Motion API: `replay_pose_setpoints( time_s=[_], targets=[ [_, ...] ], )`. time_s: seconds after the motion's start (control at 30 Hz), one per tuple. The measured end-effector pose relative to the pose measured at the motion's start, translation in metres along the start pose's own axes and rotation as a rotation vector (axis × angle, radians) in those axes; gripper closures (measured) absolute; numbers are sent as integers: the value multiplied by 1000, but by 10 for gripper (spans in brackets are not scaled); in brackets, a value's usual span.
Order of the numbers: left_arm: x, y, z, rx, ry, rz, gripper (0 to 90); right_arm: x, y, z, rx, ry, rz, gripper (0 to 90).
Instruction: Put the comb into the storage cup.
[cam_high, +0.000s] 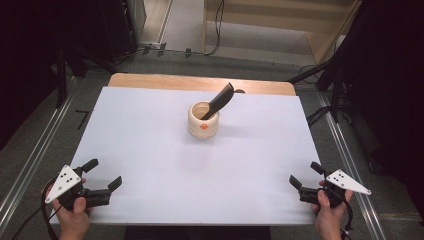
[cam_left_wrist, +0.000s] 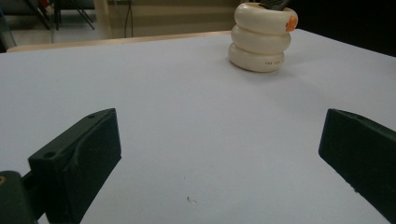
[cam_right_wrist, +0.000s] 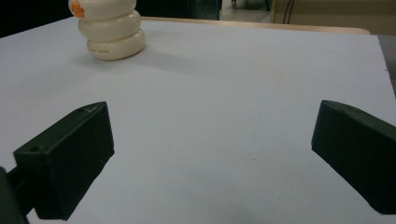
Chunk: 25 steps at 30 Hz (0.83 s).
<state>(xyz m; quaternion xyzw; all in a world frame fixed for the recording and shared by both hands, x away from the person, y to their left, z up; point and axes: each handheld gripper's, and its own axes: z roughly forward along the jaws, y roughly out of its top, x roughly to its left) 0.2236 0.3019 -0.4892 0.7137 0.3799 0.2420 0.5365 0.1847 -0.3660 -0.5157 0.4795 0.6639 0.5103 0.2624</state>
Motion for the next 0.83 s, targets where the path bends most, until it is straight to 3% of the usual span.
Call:
replay_pose_setpoints(
  time_s=[0.37,0.6,0.83],
  targets=[
    [1,0,-1,-6,1,-8,0,-8,-12,-21,-18,-18,11,0],
    [1,0,-1,-9,3,-8,0,-5,-13,-18,-15,-22,-28,0],
    [0,0,0,0,10,4,0,-5,-13,-18,-15,-16,-21,0]
  ],
)
